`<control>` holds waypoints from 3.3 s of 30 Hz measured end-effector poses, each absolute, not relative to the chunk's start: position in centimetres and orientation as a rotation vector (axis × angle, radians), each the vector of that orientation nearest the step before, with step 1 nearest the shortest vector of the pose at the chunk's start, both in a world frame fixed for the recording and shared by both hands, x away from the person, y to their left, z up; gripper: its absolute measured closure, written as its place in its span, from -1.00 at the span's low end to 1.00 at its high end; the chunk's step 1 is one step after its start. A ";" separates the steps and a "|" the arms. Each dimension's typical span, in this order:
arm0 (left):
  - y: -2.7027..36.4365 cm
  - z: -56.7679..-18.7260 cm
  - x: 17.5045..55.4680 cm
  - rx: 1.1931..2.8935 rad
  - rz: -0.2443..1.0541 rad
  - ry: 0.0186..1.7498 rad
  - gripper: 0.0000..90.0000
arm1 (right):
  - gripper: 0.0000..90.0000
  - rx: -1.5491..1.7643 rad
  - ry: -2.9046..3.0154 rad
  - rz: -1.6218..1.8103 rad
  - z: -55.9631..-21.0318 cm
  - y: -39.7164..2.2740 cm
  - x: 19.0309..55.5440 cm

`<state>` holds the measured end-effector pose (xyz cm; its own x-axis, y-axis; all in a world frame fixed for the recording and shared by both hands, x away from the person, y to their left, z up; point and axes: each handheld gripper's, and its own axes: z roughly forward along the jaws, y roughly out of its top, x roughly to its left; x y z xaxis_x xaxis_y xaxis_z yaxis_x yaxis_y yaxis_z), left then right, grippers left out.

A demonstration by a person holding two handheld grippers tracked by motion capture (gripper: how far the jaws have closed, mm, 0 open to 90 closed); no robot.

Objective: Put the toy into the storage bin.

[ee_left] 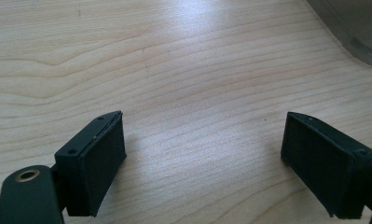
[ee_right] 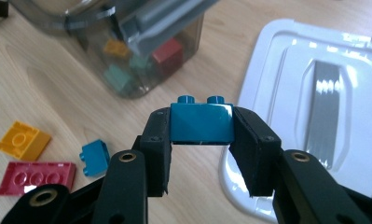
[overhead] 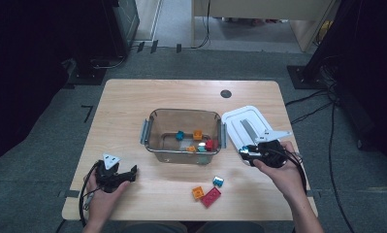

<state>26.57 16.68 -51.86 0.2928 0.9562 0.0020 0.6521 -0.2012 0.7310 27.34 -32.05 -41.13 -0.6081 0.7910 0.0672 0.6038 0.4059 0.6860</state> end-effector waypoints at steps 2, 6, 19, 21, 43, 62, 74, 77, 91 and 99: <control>16.7 -51.9 26.6 1.939 0.625 1.433 -0.71 | 0.34 1.218 2.396 1.005 -40.6 -32.0 27.8; 16.7 -51.9 26.6 1.938 0.625 1.433 -0.71 | 0.34 1.202 2.394 1.019 -39.6 -31.7 28.6; 16.7 -51.9 26.6 1.938 0.626 1.432 -0.71 | 0.34 1.131 2.403 1.067 -36.2 -29.4 30.9; 16.7 -51.9 26.6 1.939 0.626 1.432 -0.71 | 0.34 1.117 2.411 1.088 -35.8 -28.8 31.2; 16.7 -51.9 26.6 1.939 0.626 1.432 -0.71 | 0.34 1.007 2.517 1.070 -35.0 -22.5 34.2; 16.7 -51.9 26.6 1.936 0.626 1.433 -0.71 | 0.34 0.994 2.644 0.916 -38.0 -18.7 36.2; 16.7 -51.9 26.6 1.936 0.627 1.433 -0.71 | 0.13 1.037 2.632 0.948 -38.5 -19.1 36.1; 16.7 -51.9 26.6 1.938 0.626 1.432 -0.71 | 0.08 1.035 2.618 0.986 -38.2 -19.6 35.9; 16.7 -51.9 26.6 1.938 0.627 1.432 -0.71 | -0.43 1.010 2.494 1.142 -36.9 -23.2 33.6; 16.7 -51.9 26.6 1.939 0.626 1.432 -0.71 | -0.68 1.032 2.407 1.184 -36.7 -25.9 31.6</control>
<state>26.58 16.68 -51.86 0.2925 0.9563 0.0029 0.6514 -0.2014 0.7315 31.64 -25.91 -36.74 -0.7113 0.6994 0.0694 0.4819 0.4134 0.7726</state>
